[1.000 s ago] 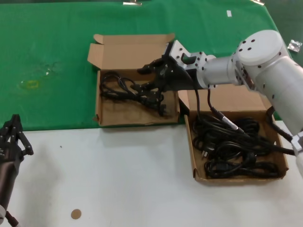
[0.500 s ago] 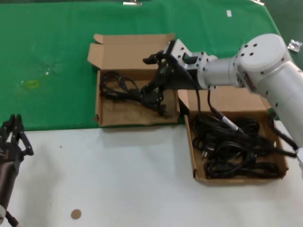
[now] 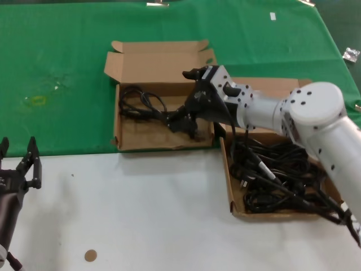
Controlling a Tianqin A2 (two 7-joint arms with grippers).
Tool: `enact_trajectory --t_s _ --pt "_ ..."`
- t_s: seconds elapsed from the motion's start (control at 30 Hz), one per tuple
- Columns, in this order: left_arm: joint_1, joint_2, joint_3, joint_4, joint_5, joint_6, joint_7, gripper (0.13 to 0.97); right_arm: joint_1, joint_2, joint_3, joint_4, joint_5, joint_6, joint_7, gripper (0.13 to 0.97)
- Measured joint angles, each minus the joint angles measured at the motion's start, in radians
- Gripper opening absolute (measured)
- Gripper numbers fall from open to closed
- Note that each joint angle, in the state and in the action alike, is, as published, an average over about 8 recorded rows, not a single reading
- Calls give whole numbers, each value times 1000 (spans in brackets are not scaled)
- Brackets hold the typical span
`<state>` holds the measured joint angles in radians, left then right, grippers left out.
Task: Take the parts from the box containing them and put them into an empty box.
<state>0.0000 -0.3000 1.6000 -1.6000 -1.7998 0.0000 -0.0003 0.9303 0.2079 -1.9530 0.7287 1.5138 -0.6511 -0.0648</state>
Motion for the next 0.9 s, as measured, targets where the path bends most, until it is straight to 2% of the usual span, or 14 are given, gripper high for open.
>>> enact_trajectory --t_s 0.13,0.27,0.43,0.83,0.9 --pt "0 0 0 0 0 0 0 361 -62 6 24 58 19 43 4 866" --pt "0 0 0 0 0 0 0 361 -125 12 47 117 38 87 9 897" --pt "0 0 0 0 0 0 0 491 -203 20 77 190 62 142 14 950" --pt "0 0 0 0 0 0 0 773 -389 39 148 364 120 272 27 966" --pt "0 0 0 0 0 0 0 789 -420 42 159 393 129 294 29 966"
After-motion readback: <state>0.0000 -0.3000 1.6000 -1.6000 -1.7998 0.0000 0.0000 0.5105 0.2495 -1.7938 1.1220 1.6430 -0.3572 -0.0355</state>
